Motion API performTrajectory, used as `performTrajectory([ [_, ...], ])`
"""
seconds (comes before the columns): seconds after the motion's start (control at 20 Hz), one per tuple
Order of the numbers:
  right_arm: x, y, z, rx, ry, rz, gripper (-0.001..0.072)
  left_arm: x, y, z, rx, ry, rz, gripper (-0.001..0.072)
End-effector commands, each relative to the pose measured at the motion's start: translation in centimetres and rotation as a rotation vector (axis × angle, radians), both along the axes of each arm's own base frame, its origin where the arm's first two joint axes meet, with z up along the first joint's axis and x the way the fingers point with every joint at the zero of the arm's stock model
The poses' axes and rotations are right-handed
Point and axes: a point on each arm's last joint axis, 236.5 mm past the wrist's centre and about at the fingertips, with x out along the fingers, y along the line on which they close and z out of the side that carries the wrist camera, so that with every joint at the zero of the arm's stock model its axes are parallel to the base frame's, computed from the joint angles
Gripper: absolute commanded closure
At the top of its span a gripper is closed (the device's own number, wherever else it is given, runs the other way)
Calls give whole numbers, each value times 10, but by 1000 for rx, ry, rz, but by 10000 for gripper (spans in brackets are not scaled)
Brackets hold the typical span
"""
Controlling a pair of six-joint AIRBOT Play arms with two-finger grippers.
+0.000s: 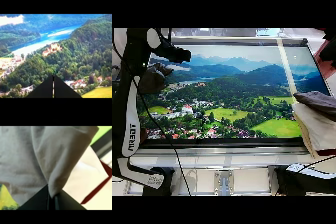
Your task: Fold the shirts.
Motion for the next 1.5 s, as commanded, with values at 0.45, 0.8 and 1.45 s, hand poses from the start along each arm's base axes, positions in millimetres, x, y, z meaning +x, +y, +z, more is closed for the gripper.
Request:
performTrajectory([
  [0.45,-70,38,-101,218,319,-88,506,-3,-9,0,-40,13,-15,692],
  [0.8,129,113,66,359,-680,310,509,-1,-11,1,-46,3,-17,692],
  [1.45,208,367,-9,-119,-342,1292,509,-14,-7,-9,-27,70,-16,692],
])
